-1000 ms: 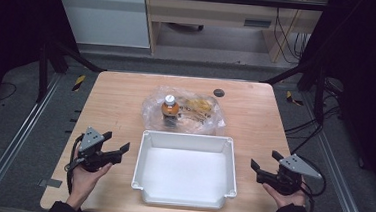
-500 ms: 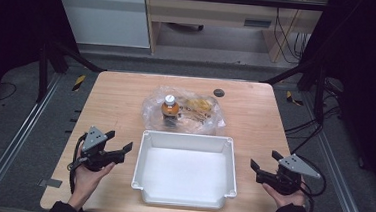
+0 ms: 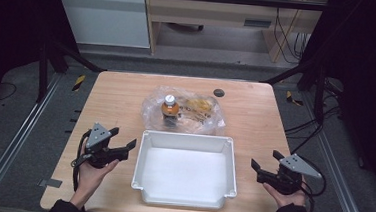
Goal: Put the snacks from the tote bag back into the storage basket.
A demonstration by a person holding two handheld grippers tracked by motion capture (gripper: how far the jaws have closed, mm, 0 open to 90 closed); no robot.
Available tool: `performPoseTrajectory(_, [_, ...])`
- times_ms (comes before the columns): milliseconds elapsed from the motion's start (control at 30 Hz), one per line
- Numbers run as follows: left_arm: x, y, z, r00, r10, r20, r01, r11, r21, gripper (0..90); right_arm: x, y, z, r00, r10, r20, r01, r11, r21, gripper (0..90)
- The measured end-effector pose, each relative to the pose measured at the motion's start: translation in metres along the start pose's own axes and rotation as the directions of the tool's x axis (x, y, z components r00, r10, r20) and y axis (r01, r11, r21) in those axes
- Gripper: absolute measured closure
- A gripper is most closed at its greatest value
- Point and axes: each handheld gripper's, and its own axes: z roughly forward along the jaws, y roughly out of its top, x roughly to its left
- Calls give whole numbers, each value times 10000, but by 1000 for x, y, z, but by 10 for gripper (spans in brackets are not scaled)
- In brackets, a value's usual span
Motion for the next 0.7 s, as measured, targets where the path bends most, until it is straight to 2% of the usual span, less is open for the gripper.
performPoseTrajectory(167, [0,4,2,10000,-67,22,67,9999,-120,226,1,0,0,10000,-5,-8,5,10000,11,156])
performPoseTrajectory(700, [-9,16,16,9997,143,206,-142,9999,-73,226,1,0,1,10000,86,-12,-86,9999,77,133])
